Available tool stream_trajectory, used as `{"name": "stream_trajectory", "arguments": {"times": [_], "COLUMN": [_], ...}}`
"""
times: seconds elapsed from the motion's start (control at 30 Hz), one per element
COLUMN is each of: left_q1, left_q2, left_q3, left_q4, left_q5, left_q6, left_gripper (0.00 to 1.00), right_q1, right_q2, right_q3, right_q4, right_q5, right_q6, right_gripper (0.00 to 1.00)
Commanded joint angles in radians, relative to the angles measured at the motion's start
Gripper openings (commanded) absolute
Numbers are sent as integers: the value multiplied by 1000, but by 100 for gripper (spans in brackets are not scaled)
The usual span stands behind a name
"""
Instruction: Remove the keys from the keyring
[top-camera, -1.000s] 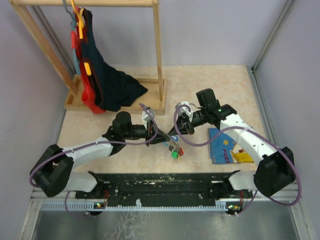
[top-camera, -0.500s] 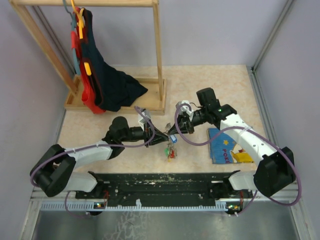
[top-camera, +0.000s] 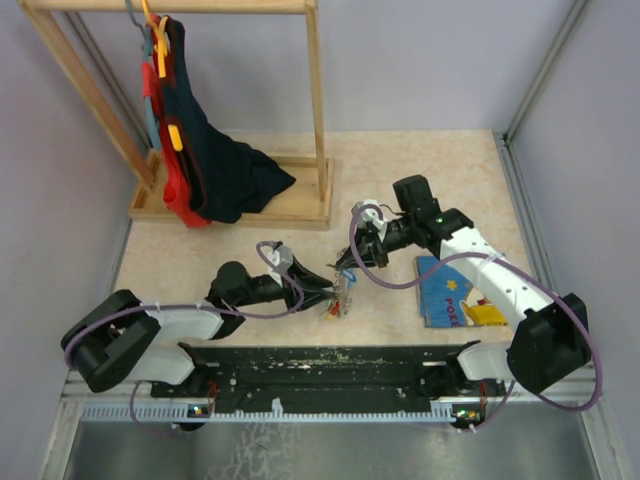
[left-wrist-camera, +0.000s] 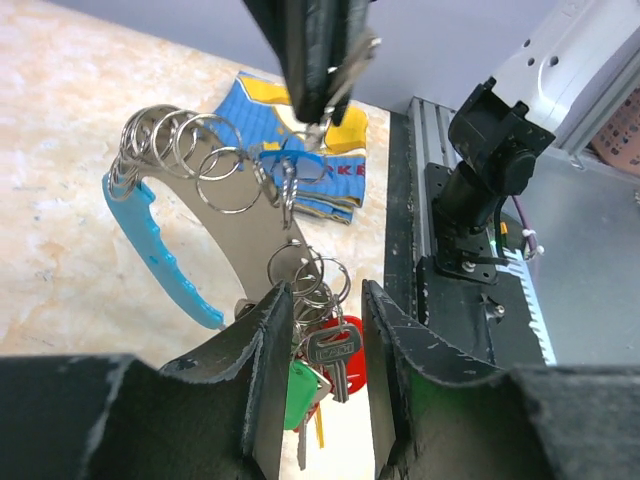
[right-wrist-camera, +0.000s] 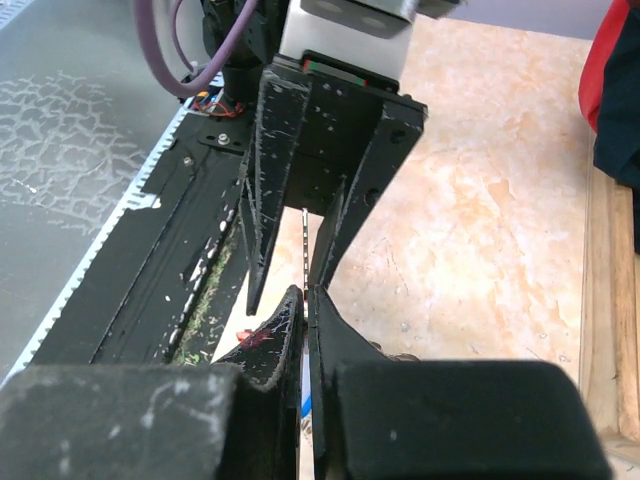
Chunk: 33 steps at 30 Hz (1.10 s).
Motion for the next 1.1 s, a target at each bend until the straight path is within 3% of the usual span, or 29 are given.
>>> {"name": "stream_trajectory", "arguments": {"times": [0.0, 0.6, 1.07], "left_q1": [-19, -36, -63], "left_q2": [-19, 122, 176], "left_q3": [-26, -23, -10], "left_q4": [183, 401, 433], "left_q5": [-65, -121, -201], "left_q6": [69, -3, -38], "left_gripper": [40, 34, 28], "right_q1": [-10, -10, -10], "right_q2": [1, 6, 6], "right_q3": [15, 10, 7], "right_q4": [61, 63, 65], "right_q5": [-76, -79, -81], "right_q6": [6, 6, 5], "right_gripper": [0, 0, 0]}}
